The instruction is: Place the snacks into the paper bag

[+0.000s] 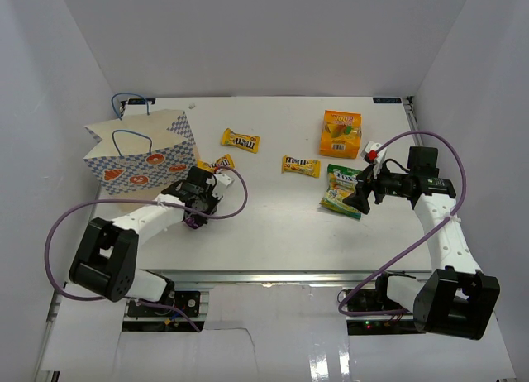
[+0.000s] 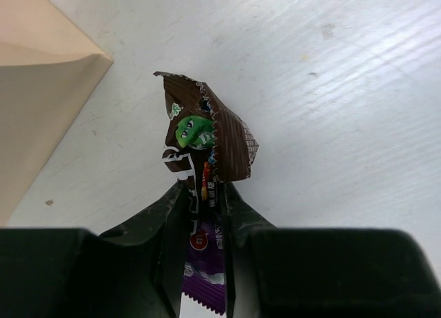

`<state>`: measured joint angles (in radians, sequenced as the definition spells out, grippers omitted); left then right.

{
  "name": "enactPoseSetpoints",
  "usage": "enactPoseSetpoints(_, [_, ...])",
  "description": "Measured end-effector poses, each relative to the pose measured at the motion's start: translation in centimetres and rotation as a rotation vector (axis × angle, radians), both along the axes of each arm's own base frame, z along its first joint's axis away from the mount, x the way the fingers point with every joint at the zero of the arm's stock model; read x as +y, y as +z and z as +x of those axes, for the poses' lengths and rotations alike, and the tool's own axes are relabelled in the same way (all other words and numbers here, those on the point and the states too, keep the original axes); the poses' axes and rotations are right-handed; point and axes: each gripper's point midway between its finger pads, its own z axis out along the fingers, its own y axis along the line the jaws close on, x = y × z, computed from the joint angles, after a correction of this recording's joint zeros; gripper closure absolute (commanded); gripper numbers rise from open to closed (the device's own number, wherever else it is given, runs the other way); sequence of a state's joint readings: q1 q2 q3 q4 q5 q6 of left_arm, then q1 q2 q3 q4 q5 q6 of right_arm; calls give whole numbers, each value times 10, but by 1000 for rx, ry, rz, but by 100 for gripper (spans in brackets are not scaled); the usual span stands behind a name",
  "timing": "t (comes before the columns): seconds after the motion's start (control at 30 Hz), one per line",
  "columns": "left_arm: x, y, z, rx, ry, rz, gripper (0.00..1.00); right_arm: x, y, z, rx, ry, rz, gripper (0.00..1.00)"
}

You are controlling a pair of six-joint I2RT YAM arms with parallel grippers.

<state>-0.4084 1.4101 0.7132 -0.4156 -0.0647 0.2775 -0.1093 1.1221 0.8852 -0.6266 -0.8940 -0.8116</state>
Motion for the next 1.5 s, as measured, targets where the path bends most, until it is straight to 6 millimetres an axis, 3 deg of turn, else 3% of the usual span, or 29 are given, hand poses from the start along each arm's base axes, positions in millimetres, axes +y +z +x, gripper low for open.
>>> enactPoseSetpoints(0.13, [-21,20,-8,-19,-48,-94,77,0,0,0,0,0,1,0])
enactPoseSetpoints(0.23, [-54,60,-8,-88,-116,-222,79,0,0,0,0,1,4,0])
enactPoseSetpoints(0.33, [-83,124,-2,-214,-165,-378,78,1,1,0,1,2,7,0])
enactPoseSetpoints(0.43, [-96,201,9,-379,-161,-510,79,1,1,-1,2,2,7,0])
enactPoseSetpoints(0.6, [-100,323,41,-609,-129,-608,82,2,2,-1,1,7,14,0])
enactPoseSetpoints(0.7, [-88,366,77,-697,-65,-600,81,3,2,-1,0,11,18,0])
enactPoseSetpoints(0.8, [-52,374,117,-730,62,-531,80,3,3,-1,-3,13,18,0])
enactPoseSetpoints(0.93, [3,359,151,-733,235,-381,77,3,4,-2,-9,15,18,0])
enactPoseSetpoints(1.3, [51,319,140,-693,318,-123,76,3,5,3,-34,7,23,0])
enactPoseSetpoints(1.4, [66,306,134,-673,344,-66,73,3,3,2,-29,7,27,0])
enactPoseSetpoints(1.5, [80,296,130,-661,368,-22,64,4,3,2,-27,8,35,0])
